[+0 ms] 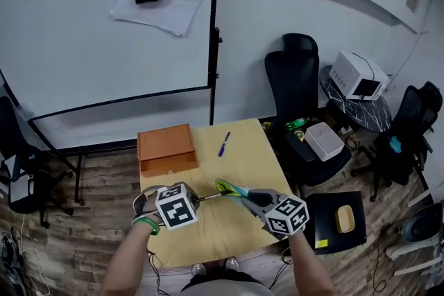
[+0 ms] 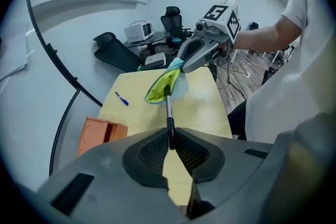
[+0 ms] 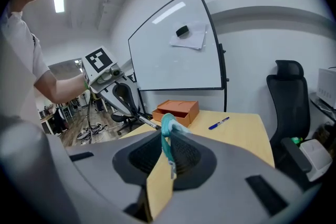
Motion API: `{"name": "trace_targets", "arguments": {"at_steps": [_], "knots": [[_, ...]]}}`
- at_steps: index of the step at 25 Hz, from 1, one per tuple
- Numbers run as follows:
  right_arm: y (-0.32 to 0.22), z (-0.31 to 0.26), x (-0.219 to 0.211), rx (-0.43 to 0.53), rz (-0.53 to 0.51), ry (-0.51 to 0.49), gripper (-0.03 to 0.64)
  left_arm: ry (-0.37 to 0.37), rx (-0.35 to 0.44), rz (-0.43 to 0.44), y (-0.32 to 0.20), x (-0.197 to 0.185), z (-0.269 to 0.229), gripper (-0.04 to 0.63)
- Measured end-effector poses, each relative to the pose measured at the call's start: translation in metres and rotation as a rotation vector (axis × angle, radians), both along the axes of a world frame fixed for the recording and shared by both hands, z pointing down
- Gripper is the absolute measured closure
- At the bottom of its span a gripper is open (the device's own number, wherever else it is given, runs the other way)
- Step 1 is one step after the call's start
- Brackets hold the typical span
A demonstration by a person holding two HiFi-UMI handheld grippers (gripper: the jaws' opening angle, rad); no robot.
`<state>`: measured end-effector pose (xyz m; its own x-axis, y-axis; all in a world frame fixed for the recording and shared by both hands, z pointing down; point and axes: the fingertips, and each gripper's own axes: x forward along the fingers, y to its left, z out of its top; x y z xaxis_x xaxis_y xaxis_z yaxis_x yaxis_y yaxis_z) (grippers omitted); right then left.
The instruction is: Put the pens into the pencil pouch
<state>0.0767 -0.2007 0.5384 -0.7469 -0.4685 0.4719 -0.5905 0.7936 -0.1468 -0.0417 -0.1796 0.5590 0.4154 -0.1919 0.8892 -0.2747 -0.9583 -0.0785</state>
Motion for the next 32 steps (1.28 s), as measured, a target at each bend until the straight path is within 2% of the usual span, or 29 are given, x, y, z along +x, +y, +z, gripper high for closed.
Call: {"name": "trace_targets", "arguments": {"at_steps": [14, 19, 21, 24, 25, 27, 29, 32], "knots": [[0.036, -0.012, -0.039, 0.007, -0.165, -0.012, 0.568, -0.004, -0.017, 0.071, -0.005, 0.041, 0.015, 0.549], [0.044, -0.013, -0.037, 0.001, -0.182, -0.024, 0.568, 0.028, -0.015, 0.067, -0.006, 0.056, 0.017, 0.548], [0.043, -0.013, -0.033, -0.004, -0.170, -0.032, 0.568, 0.043, 0.002, 0.057, -0.009, 0.058, 0.016, 0.548], [0.039, -0.013, -0.025, -0.015, -0.134, -0.062, 0.568, 0.083, 0.072, 0.031, -0.017, 0.059, 0.007, 0.542], [0.038, -0.014, -0.022, -0.020, -0.122, -0.077, 0.568, 0.109, 0.095, 0.022, -0.019, 0.061, 0.002, 0.527], [0.035, -0.015, -0.017, -0.030, -0.101, -0.108, 0.568, 0.166, 0.120, 0.005, -0.021, 0.063, -0.007, 0.430], [0.032, -0.016, -0.013, -0.039, -0.080, -0.137, 0.568, 0.214, 0.144, -0.013, -0.024, 0.063, -0.015, 0.361], [0.026, -0.020, -0.006, -0.050, -0.038, -0.187, 0.568, 0.334, 0.178, -0.089, -0.032, 0.060, -0.032, 0.325]]}}
